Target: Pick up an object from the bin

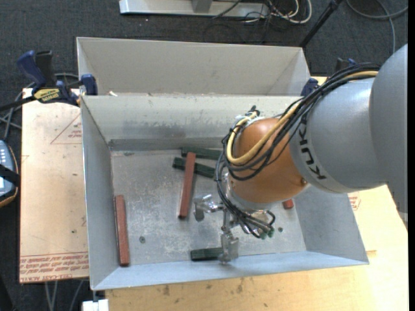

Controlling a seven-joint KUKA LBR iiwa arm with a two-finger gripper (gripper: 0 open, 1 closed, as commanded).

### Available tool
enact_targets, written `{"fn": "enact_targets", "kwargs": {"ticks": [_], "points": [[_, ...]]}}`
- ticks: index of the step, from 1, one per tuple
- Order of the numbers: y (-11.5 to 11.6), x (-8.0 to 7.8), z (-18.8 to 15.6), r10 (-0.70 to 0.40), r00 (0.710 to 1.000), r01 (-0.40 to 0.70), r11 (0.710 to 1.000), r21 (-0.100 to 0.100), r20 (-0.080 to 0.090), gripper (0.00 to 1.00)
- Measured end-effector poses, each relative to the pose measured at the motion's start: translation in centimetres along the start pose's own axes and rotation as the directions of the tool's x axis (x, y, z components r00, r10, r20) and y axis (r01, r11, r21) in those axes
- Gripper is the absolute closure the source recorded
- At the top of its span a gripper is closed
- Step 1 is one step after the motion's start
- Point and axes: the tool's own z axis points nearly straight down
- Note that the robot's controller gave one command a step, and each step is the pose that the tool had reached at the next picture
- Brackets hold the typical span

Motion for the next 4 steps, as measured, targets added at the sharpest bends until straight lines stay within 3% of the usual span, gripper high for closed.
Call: {"fn": "enact_targets", "kwargs": {"ticks": [1, 2, 3, 4], "points": [[1.5, -0.8, -2.2, -0.002, 1.000, 0.002, 1.000, 0.003, 0.014, 0.00], [-0.6, 0.5, 2.9, -0.050, 0.999, 0.050, 0.999, 0.003, 0.019, 0.00], [2.3, -0.7, 3.8, -0.036, 0.999, 0.036, 0.999, 0.001, 0.010, 1.00], [2.3, -0.7, 3.8, -0.036, 0.999, 0.036, 0.999, 0.001, 0.010, 1.00]]}}
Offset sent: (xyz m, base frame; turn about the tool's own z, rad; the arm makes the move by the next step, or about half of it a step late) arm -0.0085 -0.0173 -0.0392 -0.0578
